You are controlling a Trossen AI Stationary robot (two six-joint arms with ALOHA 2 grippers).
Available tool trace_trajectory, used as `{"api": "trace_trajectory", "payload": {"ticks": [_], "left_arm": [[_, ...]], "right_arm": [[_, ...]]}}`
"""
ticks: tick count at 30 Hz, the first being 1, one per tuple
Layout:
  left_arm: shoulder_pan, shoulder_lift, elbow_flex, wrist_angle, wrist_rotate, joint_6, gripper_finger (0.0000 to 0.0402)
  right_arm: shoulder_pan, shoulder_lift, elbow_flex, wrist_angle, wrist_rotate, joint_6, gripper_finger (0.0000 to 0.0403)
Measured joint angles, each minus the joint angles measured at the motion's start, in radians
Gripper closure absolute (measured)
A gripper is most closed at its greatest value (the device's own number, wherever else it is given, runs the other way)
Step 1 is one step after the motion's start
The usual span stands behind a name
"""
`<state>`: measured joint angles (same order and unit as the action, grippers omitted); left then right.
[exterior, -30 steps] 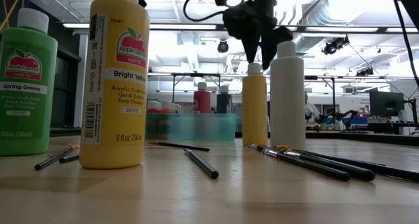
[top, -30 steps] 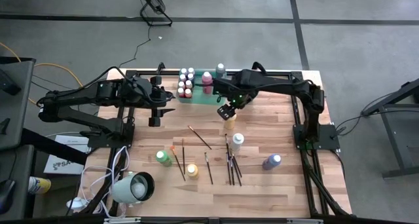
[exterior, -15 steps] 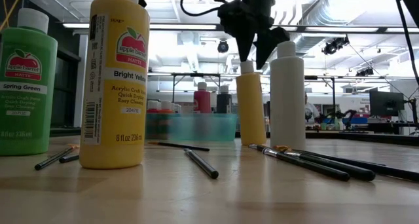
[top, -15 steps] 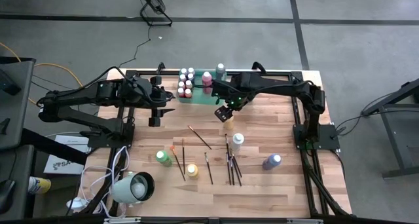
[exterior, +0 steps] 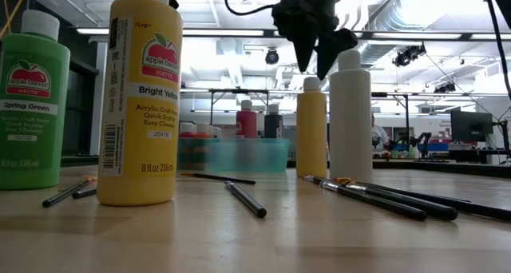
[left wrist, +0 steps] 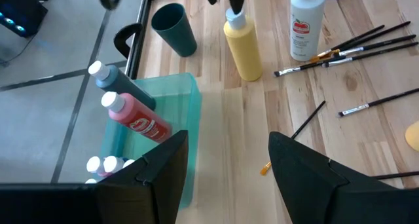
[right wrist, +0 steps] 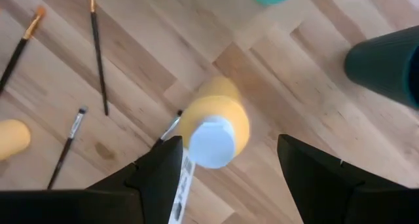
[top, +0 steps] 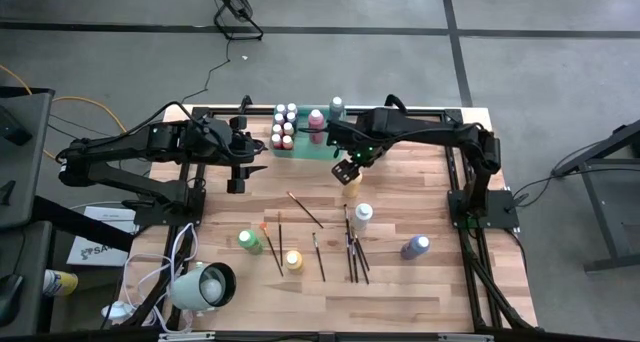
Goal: Pick & Place Paint Supplies
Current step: Put the large yellow paint bottle into the green bin
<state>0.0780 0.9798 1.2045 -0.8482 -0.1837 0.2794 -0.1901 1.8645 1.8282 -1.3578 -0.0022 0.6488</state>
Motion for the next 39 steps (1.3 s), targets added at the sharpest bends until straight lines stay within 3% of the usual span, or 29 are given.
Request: {"api": "trace_trajectory", "payload": {"ticks": [27, 39], "left_arm": [[0.000, 0.000, 0.000, 0.000, 0.000, -0.008, 0.0195], [0.000, 0.000, 0.000, 0.000, 0.000, -0.008, 0.0195]], "right_arm": [[0.025, 0.012, -0.097, 0.106, 0.007, 0.054, 0.0162], [0.024, 0.012, -0.097, 0.053, -0.002, 0.039, 0.0272]]}}
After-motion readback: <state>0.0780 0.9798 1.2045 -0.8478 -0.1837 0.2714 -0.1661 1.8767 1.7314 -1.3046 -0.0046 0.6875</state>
